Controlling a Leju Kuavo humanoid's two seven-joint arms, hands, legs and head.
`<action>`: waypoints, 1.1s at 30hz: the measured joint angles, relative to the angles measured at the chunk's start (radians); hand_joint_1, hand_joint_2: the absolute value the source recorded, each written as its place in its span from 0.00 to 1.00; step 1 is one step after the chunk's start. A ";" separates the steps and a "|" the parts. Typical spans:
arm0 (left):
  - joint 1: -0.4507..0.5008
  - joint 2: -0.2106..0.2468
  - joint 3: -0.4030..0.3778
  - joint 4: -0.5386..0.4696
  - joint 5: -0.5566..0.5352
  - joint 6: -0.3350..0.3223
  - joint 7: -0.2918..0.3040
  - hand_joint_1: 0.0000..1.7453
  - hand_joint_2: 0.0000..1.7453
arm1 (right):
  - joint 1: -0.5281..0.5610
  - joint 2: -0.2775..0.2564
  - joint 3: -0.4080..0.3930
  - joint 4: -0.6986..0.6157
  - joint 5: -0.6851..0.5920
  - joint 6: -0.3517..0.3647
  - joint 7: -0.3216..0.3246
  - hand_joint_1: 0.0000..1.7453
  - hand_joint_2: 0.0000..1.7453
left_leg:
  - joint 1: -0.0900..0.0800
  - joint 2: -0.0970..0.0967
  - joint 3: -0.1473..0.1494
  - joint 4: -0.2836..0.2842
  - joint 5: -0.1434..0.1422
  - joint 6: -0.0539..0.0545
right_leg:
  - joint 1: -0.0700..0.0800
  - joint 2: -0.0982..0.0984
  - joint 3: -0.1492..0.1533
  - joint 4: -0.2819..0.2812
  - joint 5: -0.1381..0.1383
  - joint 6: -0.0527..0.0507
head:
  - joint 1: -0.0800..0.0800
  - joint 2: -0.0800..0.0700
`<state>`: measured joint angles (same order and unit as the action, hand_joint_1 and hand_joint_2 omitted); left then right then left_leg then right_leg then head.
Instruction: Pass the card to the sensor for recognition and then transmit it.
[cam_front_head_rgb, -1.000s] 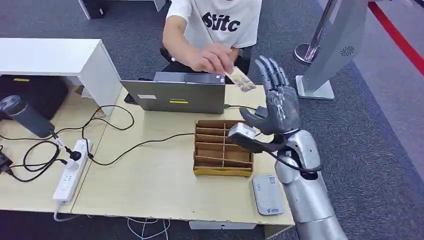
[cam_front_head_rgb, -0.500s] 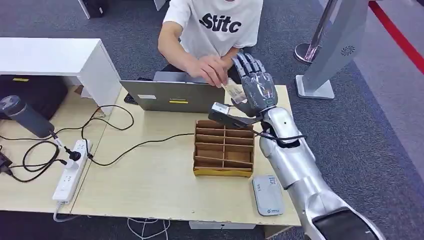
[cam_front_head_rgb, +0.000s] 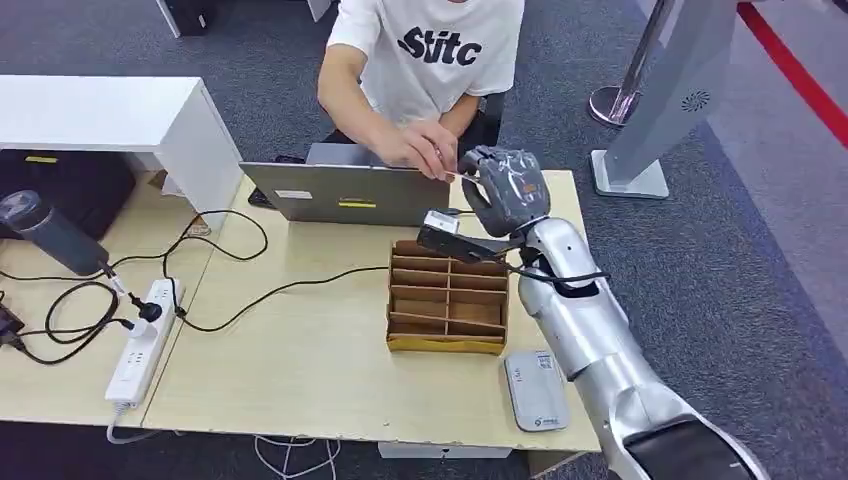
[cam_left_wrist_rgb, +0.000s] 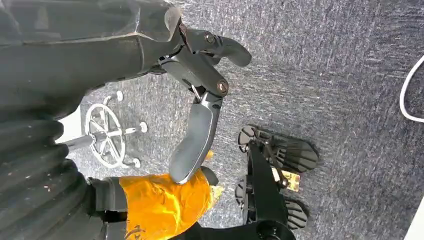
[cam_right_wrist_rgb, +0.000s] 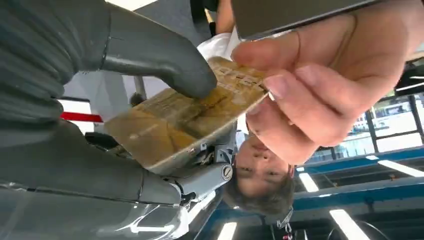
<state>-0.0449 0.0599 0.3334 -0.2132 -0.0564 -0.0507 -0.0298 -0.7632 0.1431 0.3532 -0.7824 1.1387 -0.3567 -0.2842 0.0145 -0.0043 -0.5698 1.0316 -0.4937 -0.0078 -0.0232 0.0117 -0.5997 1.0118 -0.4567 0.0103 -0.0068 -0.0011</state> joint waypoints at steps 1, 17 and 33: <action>0.000 0.000 0.000 0.000 0.002 0.001 0.000 0.00 1.00 | 0.000 0.000 -0.002 0.000 -0.014 0.003 -0.008 1.00 1.00 | 0.000 0.000 0.000 0.000 0.000 0.000 | 0.000 0.000 0.000 0.000 0.000 0.000 | 0.000 0.000; 0.003 -0.002 0.004 0.000 0.011 0.008 -0.017 0.00 1.00 | 0.083 0.000 -0.060 -0.103 -0.169 0.029 -0.103 1.00 1.00 | 0.000 0.000 0.000 0.000 0.000 0.000 | 0.000 0.000 0.000 0.000 0.000 0.000 | 0.000 0.000; 0.028 -0.012 0.130 0.000 0.068 0.058 -0.068 0.00 1.00 | 0.614 -0.137 -0.287 -0.618 -0.468 0.200 -0.286 1.00 1.00 | 0.000 -0.001 0.000 0.000 -0.005 0.001 | 0.000 -0.001 0.000 -0.002 -0.004 0.002 | 0.000 0.000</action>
<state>-0.0171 0.0477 0.4631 -0.2132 0.0118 0.0069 -0.0977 -0.1496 0.0061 0.0660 -1.4001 0.6710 -0.1564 -0.5707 0.0141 -0.0053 -0.5696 1.0316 -0.4992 -0.0063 -0.0233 0.0103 -0.5992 1.0098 -0.4605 0.0124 -0.0072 -0.0011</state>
